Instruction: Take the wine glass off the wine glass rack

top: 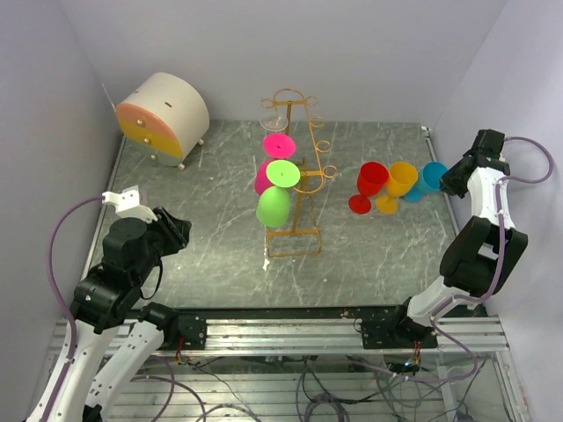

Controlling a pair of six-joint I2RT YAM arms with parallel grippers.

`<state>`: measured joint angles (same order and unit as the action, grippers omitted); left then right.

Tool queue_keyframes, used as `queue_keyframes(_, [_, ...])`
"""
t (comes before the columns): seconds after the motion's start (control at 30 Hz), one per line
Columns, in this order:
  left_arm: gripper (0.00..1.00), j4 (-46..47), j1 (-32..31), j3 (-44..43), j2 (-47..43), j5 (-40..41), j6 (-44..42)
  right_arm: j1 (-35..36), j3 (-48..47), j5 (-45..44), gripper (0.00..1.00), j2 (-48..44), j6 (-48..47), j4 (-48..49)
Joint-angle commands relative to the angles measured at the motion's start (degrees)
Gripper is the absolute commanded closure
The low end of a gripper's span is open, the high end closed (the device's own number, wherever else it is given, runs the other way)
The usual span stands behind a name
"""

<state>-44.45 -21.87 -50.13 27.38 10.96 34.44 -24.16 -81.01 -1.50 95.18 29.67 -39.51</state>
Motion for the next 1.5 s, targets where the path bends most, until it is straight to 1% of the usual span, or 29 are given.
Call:
queue_keyframes(0.0, [0.53,1.41,-0.15,0.21,0.17,0.79,-0.77,-0.05,-0.59,1.50,0.93,-2.24,-0.47,0.99])
queue_keyframes(0.07, [0.53,1.43,-0.19,0.20,0.13,0.73,-0.77,-0.01,-1.60,1.08,0.88,-2.31,-0.46,0.29])
queue_keyframes(0.27, [0.53,1.38,-0.19,0.23,0.08,0.77,-0.69,-0.01,-2.07,1.03,0.80,-3.70,-0.18,-0.05])
queue_keyframes(0.4, [0.53,1.30,-0.19,0.14,0.34,0.77,-0.69,0.07,-2.18,1.86,0.78,-5.63,0.09,-0.06])
queue_keyframes(0.53, [0.53,1.12,-0.19,0.05,0.54,0.97,-0.61,0.99,-2.69,3.88,0.76,-10.11,0.40,0.79])
queue_keyframes(0.7, [0.53,0.95,-0.19,0.04,0.87,1.12,-0.51,3.33,-4.04,6.63,0.69,-14.63,0.21,2.07])
queue_keyframes(0.77, [0.53,0.90,-0.19,0.03,1.05,1.20,-0.42,3.78,-4.80,7.64,0.68,-15.53,0.14,1.67])
queue_keyframes(0.87, [0.53,0.92,-0.19,0.10,1.08,1.39,-0.33,4.77,-4.97,11.07,0.68,-17.46,0.60,2.13])
queue_keyframes(0.93, [0.53,1.20,-0.19,0.25,1.09,1.53,-0.21,5.65,-3.31,17.42,0.68,-19.93,1.79,5.34])
queue_keyframes(1.03, [0.52,1.36,-0.18,0.22,1.46,1.51,-0.14,10.32,1.88,29.67,0.67,-24.61,5.46,15.05])
queue_keyframes(1.1, [0.52,1.38,-0.18,0.22,1.62,1.02,-0.20,16.94,3.33,33.29,0.64,-26.35,7.90,19.67])
queue_keyframes(1.13, [0.52,1.27,-0.19,0.10,1.64,0.83,-0.10,20.46,3.18,33.71,0.63,-26.70,7.93,20.14])
queue_keyframes(1.23, [0.51,1.53,-0.19,0.07,1.55,-0.40,1.33,30.72,1.69,32.43,0.62,-26.86,5.57,17.97])
queue_keyframes(1.3, [0.51,2.68,-0.19,-0.37,1.70,-2.72,3.36,34.89,1.84,30.44,0.62,-27.92,3.52,15.29])
queue_keyframes(1.37, [0.51,4.69,-0.19,-1.71,2.41,-5.16,5.55,36.10,3.16,27.60,0.62,-30.07,2.22,13.44])
queue_keyframes(1.47, [0.49,7.40,-0.15,-5.93,5.18,-7.48,8.21,36.24,4.94,23.63,0.62,-33.62,0.47,10.98])
